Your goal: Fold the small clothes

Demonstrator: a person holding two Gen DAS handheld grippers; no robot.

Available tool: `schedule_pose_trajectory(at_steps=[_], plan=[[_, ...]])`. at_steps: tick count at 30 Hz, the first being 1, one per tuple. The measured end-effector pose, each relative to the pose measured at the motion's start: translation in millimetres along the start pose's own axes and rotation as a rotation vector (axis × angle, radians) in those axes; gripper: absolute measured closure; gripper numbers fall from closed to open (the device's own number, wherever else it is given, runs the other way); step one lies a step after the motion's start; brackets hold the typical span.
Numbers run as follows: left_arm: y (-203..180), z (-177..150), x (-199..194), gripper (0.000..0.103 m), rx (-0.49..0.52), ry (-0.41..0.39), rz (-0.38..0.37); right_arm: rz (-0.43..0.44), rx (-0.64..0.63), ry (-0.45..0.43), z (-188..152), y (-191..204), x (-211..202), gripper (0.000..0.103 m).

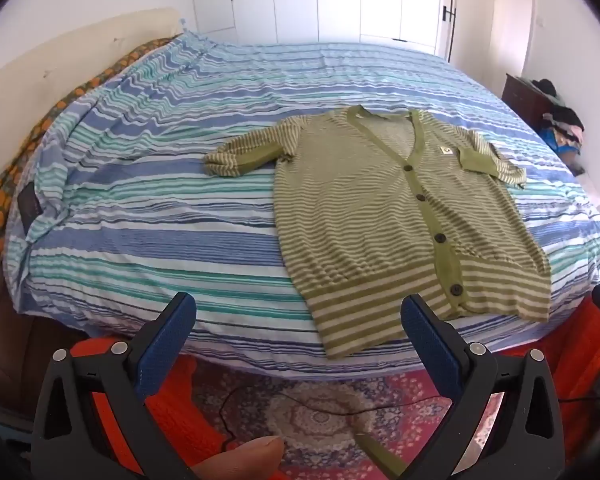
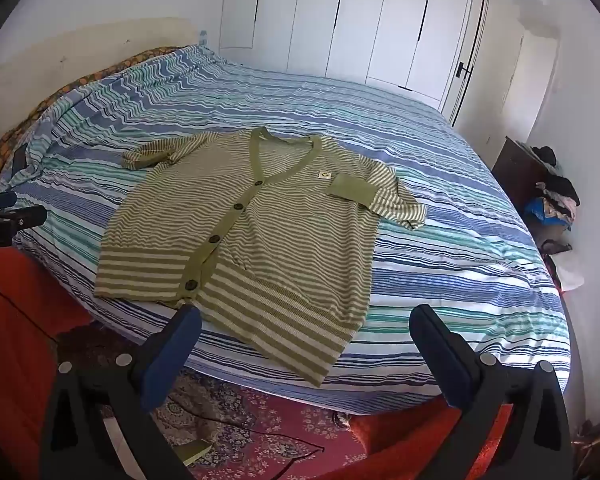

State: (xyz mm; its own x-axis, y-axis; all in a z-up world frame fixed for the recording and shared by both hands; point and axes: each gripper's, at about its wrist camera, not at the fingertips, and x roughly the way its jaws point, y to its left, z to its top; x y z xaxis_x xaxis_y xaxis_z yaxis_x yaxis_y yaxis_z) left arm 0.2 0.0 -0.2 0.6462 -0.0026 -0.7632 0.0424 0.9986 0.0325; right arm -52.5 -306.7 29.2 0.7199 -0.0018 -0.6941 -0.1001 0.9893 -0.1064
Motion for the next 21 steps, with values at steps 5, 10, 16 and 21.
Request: schedule_pose_trajectory(at_steps=[5, 10, 16, 21], plan=[[0, 0, 0, 0.001, 0.005, 0.001, 0.011, -0.033, -0.080, 0.005, 0, 24, 0, 0.000], [-19, -9, 8, 0.001, 0.016, 0.010, 0.023, -0.017, -0.075, 0.005, -5, 27, 0, 0.000], [-7, -8, 5, 0.001, 0.022, 0.020, -0.005, -0.013, -0.078, 0.014, -5, 28, 3, 0.000], [-10, -8, 2, 0.001, 0.040, 0.016, 0.000, -0.013, -0.076, 0.014, -6, 28, 3, 0.000]])
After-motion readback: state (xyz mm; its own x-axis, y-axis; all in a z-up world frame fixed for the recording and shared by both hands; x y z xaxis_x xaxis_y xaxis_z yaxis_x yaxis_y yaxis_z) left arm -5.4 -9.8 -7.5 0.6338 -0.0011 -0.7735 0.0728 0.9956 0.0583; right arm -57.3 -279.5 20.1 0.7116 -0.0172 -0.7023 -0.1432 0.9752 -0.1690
